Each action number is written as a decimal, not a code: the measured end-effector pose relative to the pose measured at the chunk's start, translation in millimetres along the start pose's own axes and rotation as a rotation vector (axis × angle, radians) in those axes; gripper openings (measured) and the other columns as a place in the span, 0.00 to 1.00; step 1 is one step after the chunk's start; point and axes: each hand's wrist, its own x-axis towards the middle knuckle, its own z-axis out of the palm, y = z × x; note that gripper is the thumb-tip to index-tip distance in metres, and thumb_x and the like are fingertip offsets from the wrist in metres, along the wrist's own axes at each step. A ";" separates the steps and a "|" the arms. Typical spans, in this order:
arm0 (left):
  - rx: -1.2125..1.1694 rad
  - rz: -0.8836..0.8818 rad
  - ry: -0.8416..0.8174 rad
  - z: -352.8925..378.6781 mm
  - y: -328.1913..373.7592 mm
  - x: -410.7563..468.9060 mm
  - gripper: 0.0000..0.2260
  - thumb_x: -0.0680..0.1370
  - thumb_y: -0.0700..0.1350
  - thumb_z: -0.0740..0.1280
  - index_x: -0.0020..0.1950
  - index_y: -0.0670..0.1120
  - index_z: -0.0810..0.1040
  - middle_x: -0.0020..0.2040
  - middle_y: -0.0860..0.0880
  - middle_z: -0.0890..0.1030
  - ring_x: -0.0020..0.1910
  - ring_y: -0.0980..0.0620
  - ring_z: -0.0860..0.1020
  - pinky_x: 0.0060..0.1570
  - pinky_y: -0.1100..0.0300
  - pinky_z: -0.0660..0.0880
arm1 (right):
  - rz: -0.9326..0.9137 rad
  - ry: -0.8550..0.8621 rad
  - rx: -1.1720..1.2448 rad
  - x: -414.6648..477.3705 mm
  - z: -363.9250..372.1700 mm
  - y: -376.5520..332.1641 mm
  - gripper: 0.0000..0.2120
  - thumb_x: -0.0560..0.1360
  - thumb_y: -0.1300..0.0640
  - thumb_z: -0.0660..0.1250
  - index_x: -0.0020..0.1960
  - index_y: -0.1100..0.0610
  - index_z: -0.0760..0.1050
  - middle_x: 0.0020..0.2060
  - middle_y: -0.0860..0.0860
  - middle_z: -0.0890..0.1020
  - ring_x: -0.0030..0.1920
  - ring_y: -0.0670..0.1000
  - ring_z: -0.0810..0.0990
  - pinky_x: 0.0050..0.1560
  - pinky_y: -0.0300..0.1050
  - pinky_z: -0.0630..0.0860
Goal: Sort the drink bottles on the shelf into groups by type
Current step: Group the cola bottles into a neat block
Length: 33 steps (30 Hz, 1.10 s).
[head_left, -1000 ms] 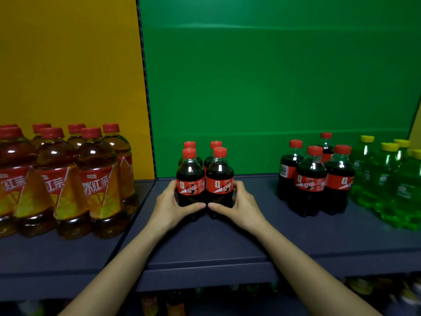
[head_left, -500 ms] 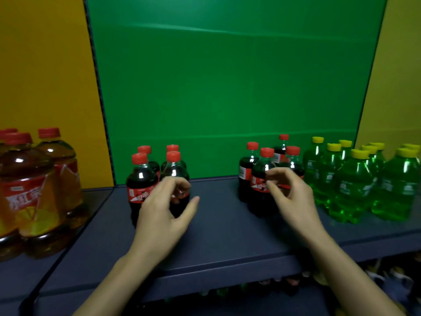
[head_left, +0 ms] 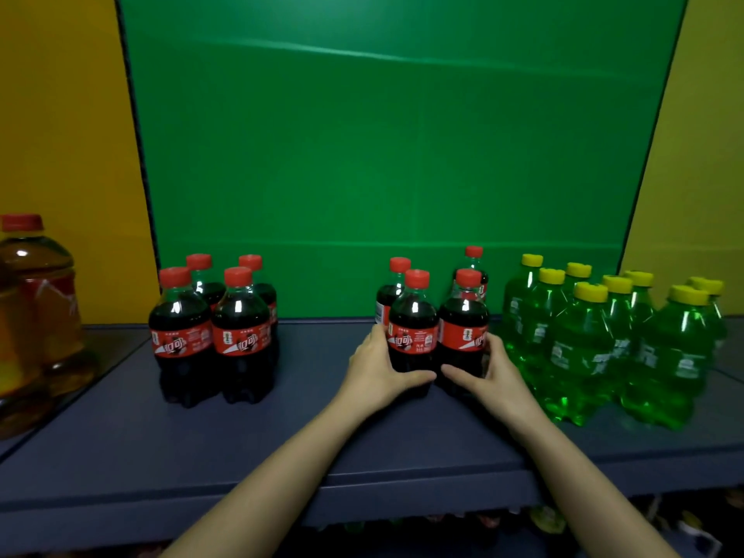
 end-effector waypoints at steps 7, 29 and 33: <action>-0.003 -0.016 0.089 -12.7 -9.3 -9.8 0.26 0.65 0.51 0.77 0.57 0.46 0.70 0.57 0.50 0.78 0.58 0.52 0.75 0.56 0.58 0.71 | -0.082 0.021 -0.049 -10.2 2.6 -5.8 0.29 0.68 0.56 0.74 0.65 0.56 0.65 0.57 0.48 0.75 0.60 0.49 0.73 0.60 0.44 0.69; 0.037 -0.211 0.239 -61.2 -55.2 13.4 0.26 0.72 0.43 0.71 0.63 0.38 0.62 0.63 0.42 0.73 0.63 0.44 0.71 0.61 0.53 0.69 | -0.135 -0.055 -0.139 24.3 103.1 -42.7 0.31 0.67 0.52 0.75 0.64 0.58 0.66 0.59 0.53 0.78 0.60 0.53 0.76 0.63 0.52 0.71; 0.013 -0.207 0.228 -56.6 -58.3 18.6 0.25 0.72 0.43 0.72 0.62 0.39 0.63 0.62 0.43 0.73 0.63 0.45 0.72 0.61 0.53 0.69 | -0.113 0.015 -0.248 32.5 107.4 -40.5 0.30 0.69 0.48 0.72 0.65 0.58 0.66 0.60 0.53 0.78 0.62 0.56 0.74 0.63 0.50 0.68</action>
